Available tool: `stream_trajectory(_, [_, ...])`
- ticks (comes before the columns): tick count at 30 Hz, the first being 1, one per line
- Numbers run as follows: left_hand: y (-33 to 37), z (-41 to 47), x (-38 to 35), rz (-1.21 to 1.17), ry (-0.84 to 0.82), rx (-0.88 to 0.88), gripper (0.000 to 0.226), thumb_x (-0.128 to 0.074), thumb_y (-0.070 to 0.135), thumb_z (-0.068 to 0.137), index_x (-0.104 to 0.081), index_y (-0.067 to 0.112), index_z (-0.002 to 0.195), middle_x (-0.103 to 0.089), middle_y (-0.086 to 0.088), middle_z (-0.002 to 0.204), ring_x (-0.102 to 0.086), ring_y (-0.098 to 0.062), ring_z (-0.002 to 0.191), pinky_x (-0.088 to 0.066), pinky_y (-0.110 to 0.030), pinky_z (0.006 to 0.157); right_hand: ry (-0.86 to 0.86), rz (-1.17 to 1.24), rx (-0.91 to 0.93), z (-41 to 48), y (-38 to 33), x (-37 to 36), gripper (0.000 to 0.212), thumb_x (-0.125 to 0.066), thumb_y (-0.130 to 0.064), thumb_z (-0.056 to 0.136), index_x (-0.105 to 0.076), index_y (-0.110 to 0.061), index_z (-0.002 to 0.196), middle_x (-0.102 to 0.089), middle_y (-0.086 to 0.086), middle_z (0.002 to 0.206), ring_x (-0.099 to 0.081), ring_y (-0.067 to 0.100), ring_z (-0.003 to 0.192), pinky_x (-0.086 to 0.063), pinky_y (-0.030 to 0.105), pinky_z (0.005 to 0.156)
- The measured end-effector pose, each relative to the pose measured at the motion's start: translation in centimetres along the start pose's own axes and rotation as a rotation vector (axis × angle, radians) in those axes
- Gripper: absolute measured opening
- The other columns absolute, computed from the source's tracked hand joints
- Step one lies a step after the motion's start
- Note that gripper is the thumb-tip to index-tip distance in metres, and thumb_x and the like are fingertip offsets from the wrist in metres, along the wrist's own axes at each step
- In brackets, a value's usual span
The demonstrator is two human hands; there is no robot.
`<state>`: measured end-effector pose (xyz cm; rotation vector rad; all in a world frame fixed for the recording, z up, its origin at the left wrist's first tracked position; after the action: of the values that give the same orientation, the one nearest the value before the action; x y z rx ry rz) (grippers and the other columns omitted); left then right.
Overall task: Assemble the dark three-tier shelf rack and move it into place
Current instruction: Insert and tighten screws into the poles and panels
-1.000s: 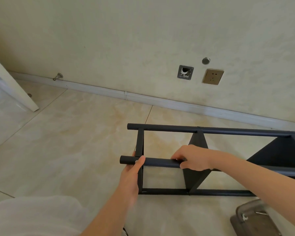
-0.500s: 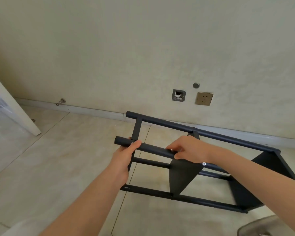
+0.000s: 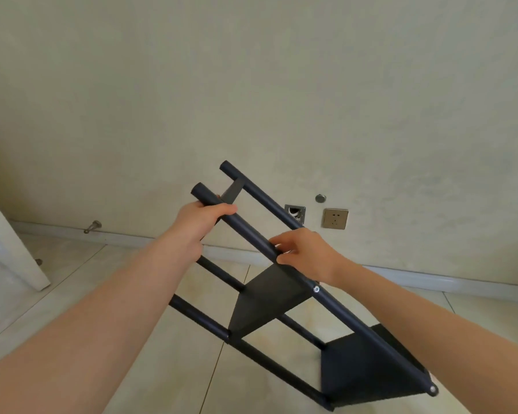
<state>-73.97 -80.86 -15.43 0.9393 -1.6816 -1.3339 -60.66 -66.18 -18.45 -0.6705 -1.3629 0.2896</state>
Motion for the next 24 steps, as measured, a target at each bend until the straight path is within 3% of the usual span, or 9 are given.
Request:
stream_trajectory(4, [3.7,0.1,-1.1,0.125,-0.028,-0.094,0.042,-0.081,0.028,0.082,-0.066,0.020,0.120,-0.063,0.004,0.111,-0.054,-0.019,0.113,-0.038,-0.036,0.102,0.094,0.191,-0.028,-0.7,-0.1,1.1,0.039,-0.060,-0.005,0.094,-0.061,-0.012,0.132,-0.068,0.006,0.124,-0.064,0.019,0.112,-0.049,0.034,0.103])
stream_trajectory(9, [5.7,-0.9,-2.3,0.238,-0.109,-0.210,0.031,-0.079,0.023,0.082,-0.067,0.034,0.108,-0.061,0.016,0.103,-0.053,-0.012,0.108,-0.035,-0.027,0.090,0.063,0.293,-0.006,-1.7,1.4,2.1,0.027,-0.064,-0.024,0.094,-0.066,-0.023,0.121,-0.069,-0.011,0.114,-0.067,0.006,0.102,-0.059,0.029,0.087])
stream_trajectory(11, [5.9,-1.5,-2.5,0.293,-0.152,-0.246,0.036,-0.078,0.024,0.082,-0.067,0.037,0.114,-0.062,0.019,0.107,-0.053,-0.004,0.102,-0.036,-0.018,0.078,0.235,0.276,-0.008,-1.9,2.6,4.3,0.024,-0.064,-0.027,0.094,-0.066,-0.028,0.118,-0.067,-0.018,0.109,-0.065,0.002,0.099,-0.057,0.025,0.087])
stream_trajectory(14, [6.0,-2.6,-2.8,0.357,-0.245,-0.279,0.039,-0.077,0.025,0.082,-0.070,0.037,0.119,-0.063,0.022,0.117,-0.050,0.007,0.100,-0.031,-0.013,0.072,0.474,0.319,-0.122,-2.8,5.1,7.0,0.038,-0.064,-0.027,0.094,-0.052,-0.027,0.130,-0.058,-0.009,0.114,-0.061,0.013,0.106,-0.048,0.017,0.080])
stream_trajectory(16, [6.1,-3.4,-3.1,0.400,-0.292,-0.301,0.042,-0.077,0.026,0.082,-0.069,0.037,0.122,-0.062,0.022,0.123,-0.050,0.007,0.104,-0.031,-0.016,0.080,0.401,0.340,-0.195,-3.0,6.4,6.7,0.055,-0.063,-0.028,0.095,-0.038,-0.023,0.144,-0.051,-0.004,0.124,-0.056,0.018,0.112,-0.047,0.026,0.088])
stream_trajectory(18, [6.0,-4.1,-3.6,0.424,-0.336,-0.327,0.046,-0.076,0.024,0.082,-0.068,0.041,0.125,-0.062,0.025,0.119,-0.050,0.011,0.103,-0.030,-0.016,0.086,0.289,0.390,-0.212,-3.4,6.9,5.7,0.057,-0.061,-0.026,0.097,-0.034,-0.023,0.147,-0.051,-0.004,0.127,-0.058,0.019,0.112,-0.049,0.033,0.094])
stream_trajectory(21, [5.8,-5.2,-4.4,0.419,-0.415,-0.359,0.047,-0.075,0.017,0.084,-0.069,0.044,0.122,-0.064,0.032,0.111,-0.056,0.015,0.099,-0.032,-0.008,0.082,0.224,0.496,-0.195,-4.3,7.1,5.6,0.049,-0.061,-0.015,0.096,-0.040,-0.025,0.140,-0.067,-0.003,0.118,-0.065,0.018,0.108,-0.052,0.044,0.099])
stream_trajectory(24, [5.8,-5.9,-4.6,0.439,-0.449,-0.396,0.048,-0.074,0.014,0.083,-0.069,0.045,0.120,-0.065,0.036,0.113,-0.059,0.020,0.098,-0.037,-0.008,0.084,0.048,0.641,-0.161,-5.4,7.3,6.1,0.051,-0.069,-0.010,0.091,-0.048,-0.035,0.130,-0.073,-0.003,0.109,-0.067,0.019,0.107,-0.056,0.043,0.094])
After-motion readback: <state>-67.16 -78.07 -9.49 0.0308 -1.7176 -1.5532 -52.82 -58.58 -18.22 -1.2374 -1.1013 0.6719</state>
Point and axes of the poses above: each hand's wrist, its own z-axis towards the middle knuckle, its own x-axis out of the back of the hand, y = z × x, the point moved 5 cm from there along z, towards the middle knuckle
